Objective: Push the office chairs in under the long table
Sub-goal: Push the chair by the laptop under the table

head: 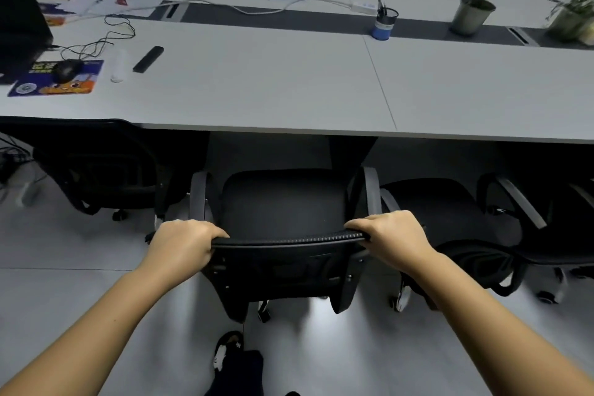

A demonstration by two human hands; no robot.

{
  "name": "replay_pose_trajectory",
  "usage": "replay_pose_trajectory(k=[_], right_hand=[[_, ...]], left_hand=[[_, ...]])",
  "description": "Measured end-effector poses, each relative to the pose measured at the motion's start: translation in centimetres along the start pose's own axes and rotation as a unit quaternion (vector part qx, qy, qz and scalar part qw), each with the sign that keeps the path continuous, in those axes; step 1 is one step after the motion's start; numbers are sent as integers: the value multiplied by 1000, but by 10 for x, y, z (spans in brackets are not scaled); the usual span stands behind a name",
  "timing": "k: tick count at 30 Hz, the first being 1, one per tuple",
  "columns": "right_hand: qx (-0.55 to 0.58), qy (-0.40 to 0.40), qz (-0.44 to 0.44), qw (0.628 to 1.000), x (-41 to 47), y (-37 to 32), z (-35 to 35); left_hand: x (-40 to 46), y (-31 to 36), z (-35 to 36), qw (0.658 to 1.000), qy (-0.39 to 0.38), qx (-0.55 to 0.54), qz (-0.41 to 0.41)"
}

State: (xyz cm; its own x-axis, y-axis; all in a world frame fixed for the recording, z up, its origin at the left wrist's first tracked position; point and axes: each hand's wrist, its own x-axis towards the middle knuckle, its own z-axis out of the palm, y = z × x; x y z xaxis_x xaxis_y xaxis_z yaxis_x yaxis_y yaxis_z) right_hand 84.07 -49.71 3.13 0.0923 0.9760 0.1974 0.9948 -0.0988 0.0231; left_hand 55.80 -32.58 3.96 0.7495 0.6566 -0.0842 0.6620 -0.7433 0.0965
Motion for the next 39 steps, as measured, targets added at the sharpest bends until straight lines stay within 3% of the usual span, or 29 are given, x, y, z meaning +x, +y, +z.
replay_pose_trajectory(k=[2,15,18,27,35,39], right_hand=[[10,-5,-1,1000,14,6,4],[-9,-13,51,999,86,38,27],[-5,-15,59,998,111,44,32],[-5,-152,57,987,194,79,37],[19,-167,67,983,250,126,53],[46,-129,49,989,253,130,60]], left_hand=[[17,-8,-3,999,31,-3,21],[118,-41,-22,993,-45,66,85],[140,-52,-22,993,-42,71,85],[217,-76,-26,997,-34,45,43],[293,-85,-30,999,-32,18,30],[299,-89,-27,999,-36,3,33]])
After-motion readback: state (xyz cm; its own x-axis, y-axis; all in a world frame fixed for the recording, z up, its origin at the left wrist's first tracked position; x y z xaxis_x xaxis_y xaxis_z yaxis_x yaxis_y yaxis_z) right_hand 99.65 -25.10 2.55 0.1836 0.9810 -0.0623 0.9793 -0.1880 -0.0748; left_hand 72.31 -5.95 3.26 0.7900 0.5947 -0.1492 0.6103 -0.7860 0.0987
